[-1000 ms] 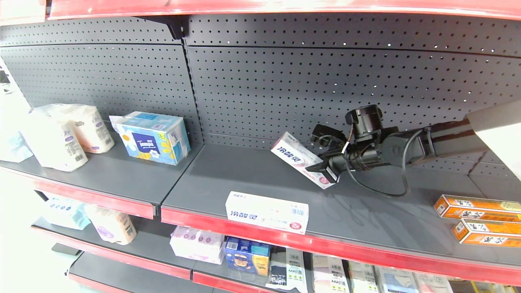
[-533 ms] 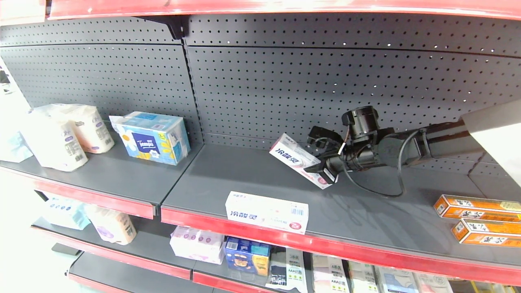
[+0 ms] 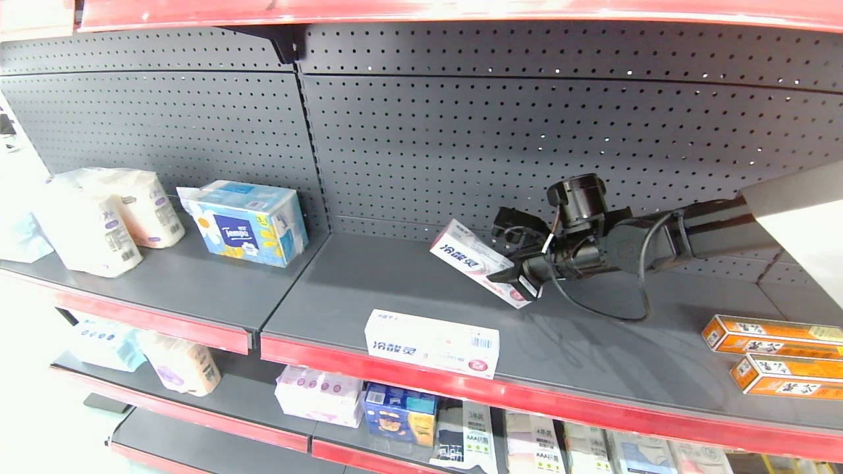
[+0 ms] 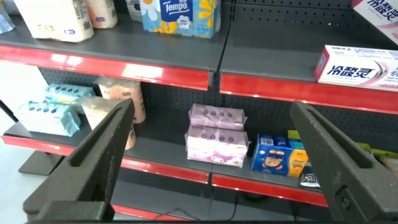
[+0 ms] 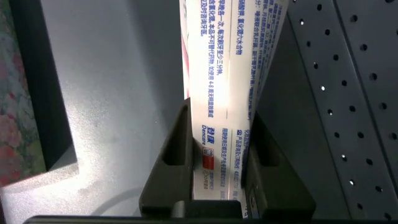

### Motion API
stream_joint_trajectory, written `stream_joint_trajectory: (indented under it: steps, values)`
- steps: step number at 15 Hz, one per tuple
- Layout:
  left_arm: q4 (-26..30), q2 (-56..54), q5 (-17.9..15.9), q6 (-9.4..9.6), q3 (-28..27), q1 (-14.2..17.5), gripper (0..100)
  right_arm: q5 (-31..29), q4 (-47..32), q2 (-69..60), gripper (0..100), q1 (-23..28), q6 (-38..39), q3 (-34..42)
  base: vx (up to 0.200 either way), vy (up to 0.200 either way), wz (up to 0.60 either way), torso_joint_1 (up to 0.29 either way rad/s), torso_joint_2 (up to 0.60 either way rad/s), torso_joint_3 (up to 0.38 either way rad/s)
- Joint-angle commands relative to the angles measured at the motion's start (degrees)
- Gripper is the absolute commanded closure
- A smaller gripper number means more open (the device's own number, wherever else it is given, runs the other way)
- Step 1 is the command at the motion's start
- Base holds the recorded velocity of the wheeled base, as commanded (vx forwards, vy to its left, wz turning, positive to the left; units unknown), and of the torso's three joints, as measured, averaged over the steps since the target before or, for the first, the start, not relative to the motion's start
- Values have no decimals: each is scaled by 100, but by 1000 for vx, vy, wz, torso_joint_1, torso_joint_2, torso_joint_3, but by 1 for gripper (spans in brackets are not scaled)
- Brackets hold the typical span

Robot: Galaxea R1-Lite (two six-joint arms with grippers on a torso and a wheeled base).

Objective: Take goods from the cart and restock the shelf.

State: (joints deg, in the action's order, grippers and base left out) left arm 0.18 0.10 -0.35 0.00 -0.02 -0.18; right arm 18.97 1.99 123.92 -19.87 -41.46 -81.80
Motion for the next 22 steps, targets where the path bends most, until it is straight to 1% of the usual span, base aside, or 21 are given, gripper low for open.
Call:
stream_joint_trajectory:
  steps: [1, 13, 14, 19, 22]
  values:
    - [-1, 8, 0, 0, -6, 1, 0, 2, 3, 10, 100, -26, -2, -3, 0, 0, 0, 0, 0, 0]
    - [-1, 8, 0, 0, 2, 1, 0, -7, 39, 115, 100, -184, -64, 6, 0, 0, 0, 0, 0, 0]
    - [-1, 8, 0, 0, 2, 1, 0, -7, 39, 133, 0, -184, -64, 6, 0, 0, 0, 0, 0, 0]
    - [-1, 8, 0, 0, 2, 1, 0, -7, 74, 141, 0, -219, -38, -3, 0, 0, 0, 0, 0, 0]
    - [-1, 8, 0, 0, 2, 1, 0, 19, 83, 124, 0, -70, 112, -55, 0, 0, 0, 0, 0, 0]
